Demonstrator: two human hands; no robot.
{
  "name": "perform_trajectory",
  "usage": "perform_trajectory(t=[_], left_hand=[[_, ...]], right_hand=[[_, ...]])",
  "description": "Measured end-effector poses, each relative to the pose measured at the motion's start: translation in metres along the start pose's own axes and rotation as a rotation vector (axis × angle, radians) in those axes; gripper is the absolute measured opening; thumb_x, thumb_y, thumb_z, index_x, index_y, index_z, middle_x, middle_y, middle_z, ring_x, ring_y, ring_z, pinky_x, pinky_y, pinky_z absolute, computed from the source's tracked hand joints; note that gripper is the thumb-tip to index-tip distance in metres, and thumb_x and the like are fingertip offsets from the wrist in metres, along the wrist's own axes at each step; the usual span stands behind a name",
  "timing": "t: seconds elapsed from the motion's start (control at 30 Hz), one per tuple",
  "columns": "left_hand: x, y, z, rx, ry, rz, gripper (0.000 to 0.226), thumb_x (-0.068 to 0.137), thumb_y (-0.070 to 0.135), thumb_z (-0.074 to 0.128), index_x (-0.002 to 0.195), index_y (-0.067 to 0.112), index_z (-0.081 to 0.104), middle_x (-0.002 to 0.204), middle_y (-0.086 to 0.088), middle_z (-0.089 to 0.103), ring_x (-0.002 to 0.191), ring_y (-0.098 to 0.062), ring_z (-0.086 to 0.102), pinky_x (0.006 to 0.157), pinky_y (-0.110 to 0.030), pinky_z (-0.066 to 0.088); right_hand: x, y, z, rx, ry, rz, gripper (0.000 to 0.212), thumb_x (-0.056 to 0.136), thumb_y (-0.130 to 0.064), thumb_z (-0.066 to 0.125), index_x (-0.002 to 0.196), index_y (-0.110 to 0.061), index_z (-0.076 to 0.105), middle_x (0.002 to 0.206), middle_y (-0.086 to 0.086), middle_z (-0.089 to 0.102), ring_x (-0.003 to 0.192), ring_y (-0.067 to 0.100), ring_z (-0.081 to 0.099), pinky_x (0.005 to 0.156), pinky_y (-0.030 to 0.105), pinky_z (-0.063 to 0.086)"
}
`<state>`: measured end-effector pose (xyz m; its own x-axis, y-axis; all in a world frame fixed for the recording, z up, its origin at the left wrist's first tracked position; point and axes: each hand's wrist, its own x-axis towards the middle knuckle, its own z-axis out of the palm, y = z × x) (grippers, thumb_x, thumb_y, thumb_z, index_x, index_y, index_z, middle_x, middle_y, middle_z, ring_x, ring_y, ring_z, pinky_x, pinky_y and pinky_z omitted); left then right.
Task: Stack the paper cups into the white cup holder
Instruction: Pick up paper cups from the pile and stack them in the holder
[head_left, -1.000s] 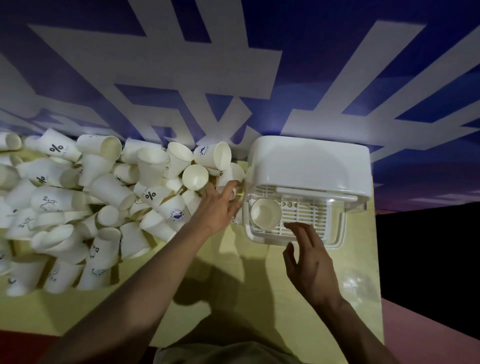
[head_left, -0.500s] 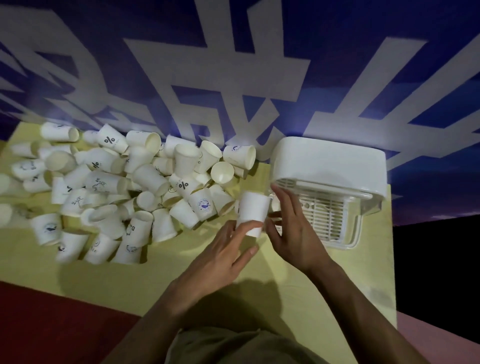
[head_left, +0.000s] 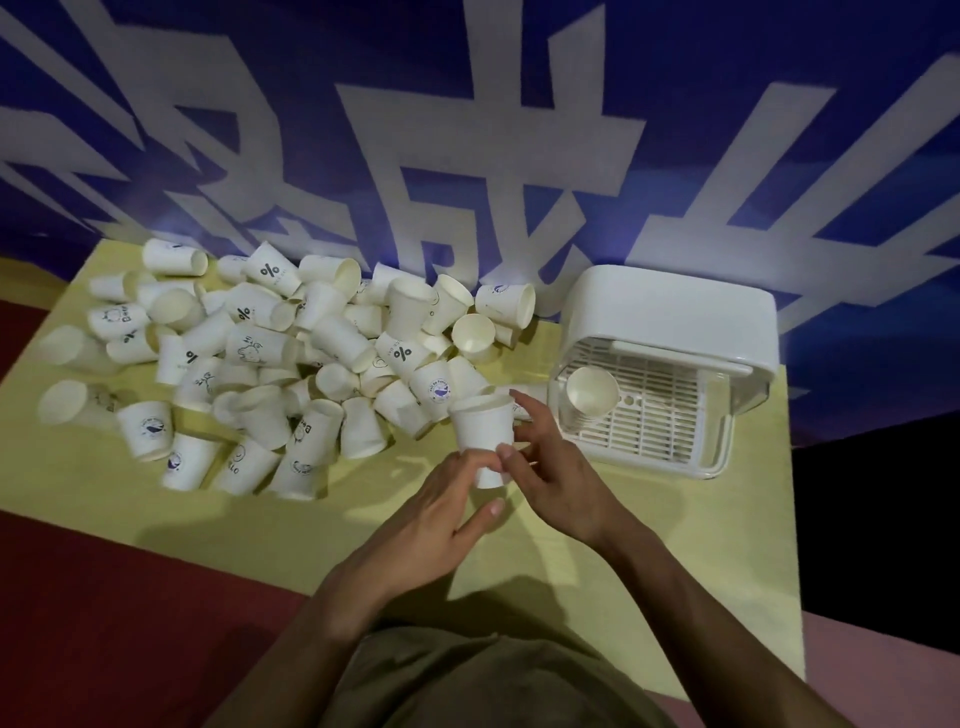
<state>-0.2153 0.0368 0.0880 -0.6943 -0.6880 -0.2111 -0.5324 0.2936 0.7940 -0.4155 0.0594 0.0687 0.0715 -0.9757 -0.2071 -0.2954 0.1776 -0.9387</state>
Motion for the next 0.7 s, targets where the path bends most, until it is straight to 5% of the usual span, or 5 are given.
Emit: perform_trajectory(t=[0.23, 0.43, 0.6, 0.7], left_hand=[[-0.007, -0.025, -0.032, -0.063, 0.120, 0.051, 0.037, 0.099, 0.010, 0.054, 0.121, 0.035, 0.038, 0.142, 0.005, 0.019, 0.108, -0.003, 0.055, 0.078, -0.020, 0.055], [-0.006, -0.058, -0.068, -0.254, -0.016, -0.002, 0.083, 0.097, 0.024, 0.064, 0.154, 0.045, 0.008, 0.158, 0.016, 0.016, 0.142, 0.007, 0.028, 0.102, -0.007, 0.037], [-0.001, -0.083, -0.090, -0.219, 0.049, -0.008, 0.074, 0.099, 0.046, 0.058, 0.155, 0.045, 0.010, 0.162, 0.017, 0.022, 0.145, -0.001, 0.031, 0.110, -0.024, 0.039], [-0.002, -0.103, -0.097, -0.174, 0.044, 0.010, 0.078, 0.099, 0.040, 0.060, 0.157, 0.046, 0.007, 0.158, 0.017, 0.026, 0.138, 0.015, 0.026, 0.107, -0.013, 0.032]], right_hand=[[0.005, -0.027, 0.035, -0.036, -0.027, 0.008, 0.080, 0.101, -0.039, 0.061, 0.158, -0.048, 0.005, 0.119, -0.010, 0.062, 0.094, 0.013, 0.071, 0.083, 0.030, 0.060], [0.021, -0.037, 0.060, -0.172, 0.016, 0.041, 0.073, 0.100, -0.036, 0.061, 0.157, -0.045, 0.017, 0.128, -0.008, 0.060, 0.100, 0.007, 0.068, 0.087, 0.028, 0.058], [0.038, -0.038, 0.075, -0.293, -0.005, 0.060, 0.068, 0.101, -0.033, 0.059, 0.156, -0.046, 0.021, 0.128, -0.011, 0.063, 0.102, 0.006, 0.067, 0.088, 0.023, 0.055], [0.054, -0.018, 0.077, -0.438, 0.043, 0.041, 0.066, 0.099, -0.028, 0.060, 0.156, -0.040, 0.029, 0.129, -0.009, 0.061, 0.105, 0.005, 0.063, 0.088, 0.023, 0.054]])
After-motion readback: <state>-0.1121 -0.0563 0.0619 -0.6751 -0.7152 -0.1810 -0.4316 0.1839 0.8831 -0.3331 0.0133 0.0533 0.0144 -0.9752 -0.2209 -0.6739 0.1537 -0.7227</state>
